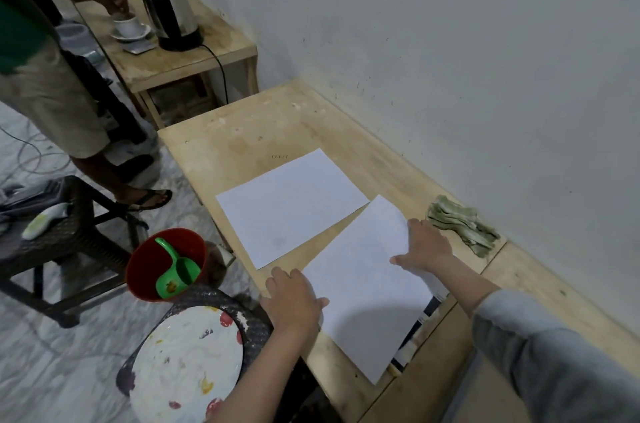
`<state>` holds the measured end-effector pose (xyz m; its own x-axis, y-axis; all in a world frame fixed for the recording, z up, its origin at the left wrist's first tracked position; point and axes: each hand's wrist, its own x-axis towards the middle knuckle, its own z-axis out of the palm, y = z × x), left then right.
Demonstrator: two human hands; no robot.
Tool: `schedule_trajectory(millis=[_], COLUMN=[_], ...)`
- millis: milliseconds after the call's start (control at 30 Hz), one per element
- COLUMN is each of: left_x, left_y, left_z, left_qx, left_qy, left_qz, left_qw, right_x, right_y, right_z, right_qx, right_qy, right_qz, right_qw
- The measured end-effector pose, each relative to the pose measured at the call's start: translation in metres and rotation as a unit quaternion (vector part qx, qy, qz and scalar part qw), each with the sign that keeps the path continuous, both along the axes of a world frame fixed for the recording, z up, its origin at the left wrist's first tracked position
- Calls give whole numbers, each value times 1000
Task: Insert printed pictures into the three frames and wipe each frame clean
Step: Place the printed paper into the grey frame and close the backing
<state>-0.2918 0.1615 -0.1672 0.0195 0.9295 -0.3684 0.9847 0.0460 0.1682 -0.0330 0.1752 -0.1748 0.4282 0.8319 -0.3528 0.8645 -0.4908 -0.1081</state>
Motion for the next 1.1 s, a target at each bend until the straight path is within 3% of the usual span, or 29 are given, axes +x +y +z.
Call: schedule_trajectory(millis=[267, 400, 533, 700, 833, 933, 1100], left_x=[0, 0, -6, -18, -12, 10, 67], left_y=[1, 5, 7, 9, 16, 16, -8], left_z=[-3, -7, -9, -2, 21, 36, 48], left_qx=[2, -20, -24, 47, 95, 88, 71], left_qy=[-22, -39, -128, -346, -431, -486, -497], left_qz=[12, 18, 36, 128, 192, 183, 97], left_qw=[1000, 999, 991, 928, 876, 850, 860], right_x=[-3, 6, 19, 27, 35, 44, 60], right_y=[2, 3, -3, -22, -57, -100, -199], right_z=[3, 7, 18, 39, 60, 75, 78], right_qx=[-9, 2, 81, 202, 244, 276, 296], right_qy=[26, 127, 238, 240, 244, 250, 246], right_qz=[-40, -109, -186, -163, -210, -251, -352], right_qw=[999, 986, 950, 935, 915, 893, 853])
